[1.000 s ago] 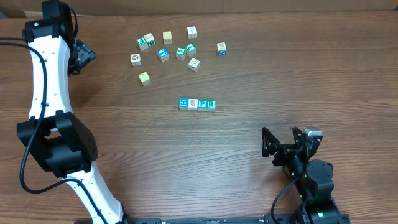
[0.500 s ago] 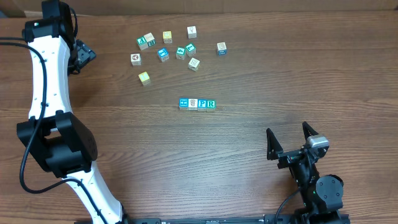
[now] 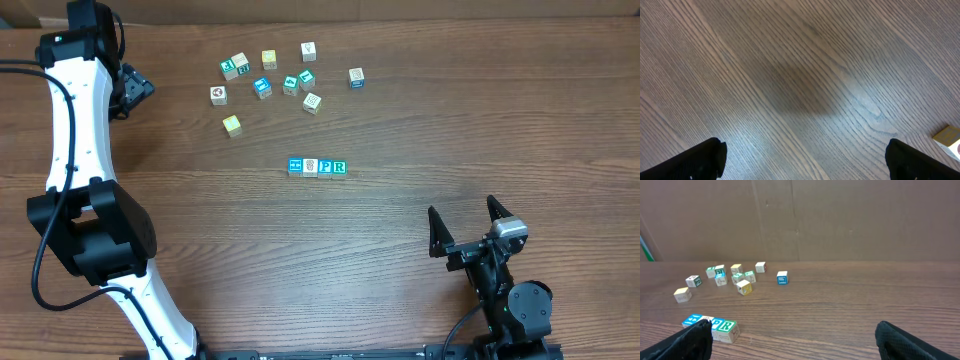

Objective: Form a horizontal line

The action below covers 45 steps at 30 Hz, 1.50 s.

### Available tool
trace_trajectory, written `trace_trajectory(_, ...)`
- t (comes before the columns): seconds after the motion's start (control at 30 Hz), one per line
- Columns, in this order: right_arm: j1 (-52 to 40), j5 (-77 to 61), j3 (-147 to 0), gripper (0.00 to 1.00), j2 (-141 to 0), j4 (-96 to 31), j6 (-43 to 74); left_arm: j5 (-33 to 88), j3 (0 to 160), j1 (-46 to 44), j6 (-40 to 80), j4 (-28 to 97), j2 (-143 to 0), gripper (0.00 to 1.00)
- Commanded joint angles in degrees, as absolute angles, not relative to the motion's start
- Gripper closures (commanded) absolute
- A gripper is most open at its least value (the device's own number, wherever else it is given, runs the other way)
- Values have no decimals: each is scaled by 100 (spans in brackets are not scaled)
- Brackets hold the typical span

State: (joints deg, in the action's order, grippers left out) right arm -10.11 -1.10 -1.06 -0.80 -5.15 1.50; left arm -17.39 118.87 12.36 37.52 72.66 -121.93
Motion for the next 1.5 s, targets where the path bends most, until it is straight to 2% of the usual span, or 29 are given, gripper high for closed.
trace_trajectory(0.0, -974, -95, -47, 0, -16, -484, 123, -1800, 11924, 1188, 3728, 7277, -12151, 0)
trace_trajectory(0.87, -974, -95, -47, 0, -16, -484, 123, -1800, 11924, 1210, 3726, 7301, -12158, 0)
trace_trajectory(0.93, -974, -95, -47, 0, -16, -484, 123, -1750, 11924, 1208, 3723, 7719, -12064, 0)
trace_trajectory(1.17, -974, -97, -47, 0, -16, -484, 123, -1535, 11688, 1208, 3728, 7881, -11585, 0)
trace_trajectory(1.3, -974, -95, -47, 0, -16, -484, 123, -1428, 10645, 1166, 3726, 7194, -10768, 0)
trace_trajectory(1.47, -974, -95, -47, 0, -16, -484, 126, -854, 8560, 1037, 3726, 5275, -9559, 0)
